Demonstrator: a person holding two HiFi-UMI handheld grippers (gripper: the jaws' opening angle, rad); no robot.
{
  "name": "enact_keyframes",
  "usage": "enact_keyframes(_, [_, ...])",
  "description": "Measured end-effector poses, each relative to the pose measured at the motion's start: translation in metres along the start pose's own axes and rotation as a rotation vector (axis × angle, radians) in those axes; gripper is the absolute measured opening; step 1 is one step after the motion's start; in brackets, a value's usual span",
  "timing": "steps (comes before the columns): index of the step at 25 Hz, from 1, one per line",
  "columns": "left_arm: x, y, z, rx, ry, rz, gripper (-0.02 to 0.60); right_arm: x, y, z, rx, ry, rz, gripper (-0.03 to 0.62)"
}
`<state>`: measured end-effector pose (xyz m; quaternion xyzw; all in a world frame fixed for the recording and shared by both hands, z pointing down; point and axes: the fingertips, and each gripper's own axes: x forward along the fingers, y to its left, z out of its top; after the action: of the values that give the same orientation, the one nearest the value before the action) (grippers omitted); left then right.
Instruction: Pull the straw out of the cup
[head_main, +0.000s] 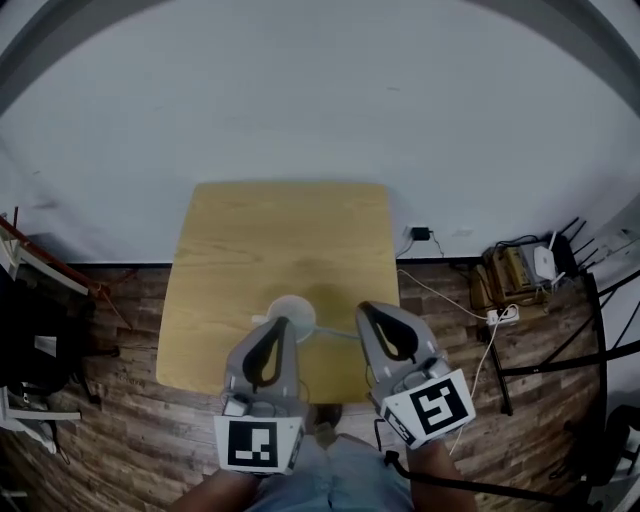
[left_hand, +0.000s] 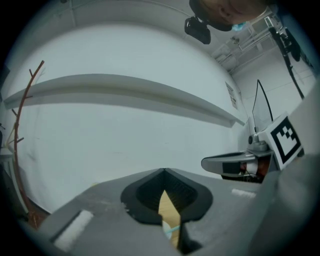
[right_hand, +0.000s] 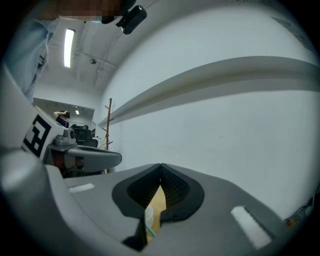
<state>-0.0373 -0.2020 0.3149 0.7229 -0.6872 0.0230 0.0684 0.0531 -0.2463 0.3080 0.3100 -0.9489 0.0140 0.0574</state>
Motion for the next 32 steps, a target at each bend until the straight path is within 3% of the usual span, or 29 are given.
enact_keyframes(3, [0.010, 0.006, -0.011, -0.033, 0.036, -0.016, 0.020, 0.012, 0.006, -0.006, -0.013, 0.020, 0.060, 0.011])
enact_keyframes(5, [0.015, 0.012, -0.021, -0.055, 0.063, -0.017, 0.020, 0.020, 0.014, -0.016, -0.035, 0.056, 0.113, 0.093])
enact_keyframes(13, [0.036, 0.032, -0.052, -0.137, 0.152, -0.033, 0.020, 0.044, 0.036, -0.083, -0.088, 0.236, 0.256, 0.173])
enact_keyframes(21, [0.047, 0.022, -0.084, -0.199, 0.223, -0.060, 0.020, 0.046, 0.035, -0.139, -0.124, 0.376, 0.313, 0.172])
enact_keyframes(32, [0.051, 0.018, -0.097, -0.204, 0.245, -0.048, 0.020, 0.041, 0.039, -0.156, -0.120, 0.390, 0.352, 0.078])
